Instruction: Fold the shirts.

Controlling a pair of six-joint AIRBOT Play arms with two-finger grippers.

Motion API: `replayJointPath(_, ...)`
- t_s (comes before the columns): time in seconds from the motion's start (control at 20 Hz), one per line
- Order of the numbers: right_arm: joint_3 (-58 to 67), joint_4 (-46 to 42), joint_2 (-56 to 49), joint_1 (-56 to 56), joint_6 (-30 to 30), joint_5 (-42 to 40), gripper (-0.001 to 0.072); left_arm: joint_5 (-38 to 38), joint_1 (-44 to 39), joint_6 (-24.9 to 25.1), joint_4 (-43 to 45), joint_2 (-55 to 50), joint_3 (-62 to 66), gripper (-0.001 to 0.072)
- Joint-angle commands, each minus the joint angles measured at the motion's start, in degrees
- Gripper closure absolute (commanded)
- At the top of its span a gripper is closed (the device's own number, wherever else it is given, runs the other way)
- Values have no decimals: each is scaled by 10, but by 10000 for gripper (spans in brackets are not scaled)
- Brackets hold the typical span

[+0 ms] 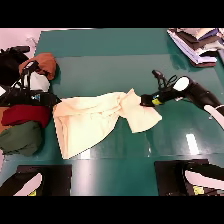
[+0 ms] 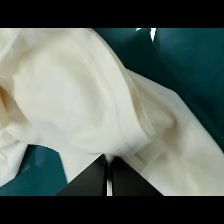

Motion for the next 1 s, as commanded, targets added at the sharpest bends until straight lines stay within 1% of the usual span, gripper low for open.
replayJointPath(0.0,76,-83,71,-2,-6,7,697,-29,1,-2,5,3,67,682)
replayJointPath(0.1,155,-103,150,-21,-7,30,697,-43,1,-6,5,28,167,682)
replayJointPath(0.25,294,-105,241,-58,-7,78,697,-44,1,-22,4,71,336,683)
replayJointPath(0.4,420,-105,300,-92,-7,129,697,-75,1,-36,-2,91,516,683)
replayJointPath(0.5,469,-105,323,-119,1,145,697,-79,1,-40,-2,94,605,683)
replayJointPath(0.55,487,-105,327,-134,9,158,697,-76,1,-50,-2,94,636,683)
replayJointPath(0.65,517,-101,314,-162,20,217,697,-72,1,-52,-10,94,659,683)
replayJointPath(0.75,522,-99,284,-174,36,305,697,-94,1,-72,-10,88,639,683)
replayJointPath(0.85,479,-78,249,-173,41,374,697,-118,0,-80,-11,75,566,683)
replayJointPath(0.95,393,-37,216,-160,42,390,696,-145,0,-80,-11,59,466,683)
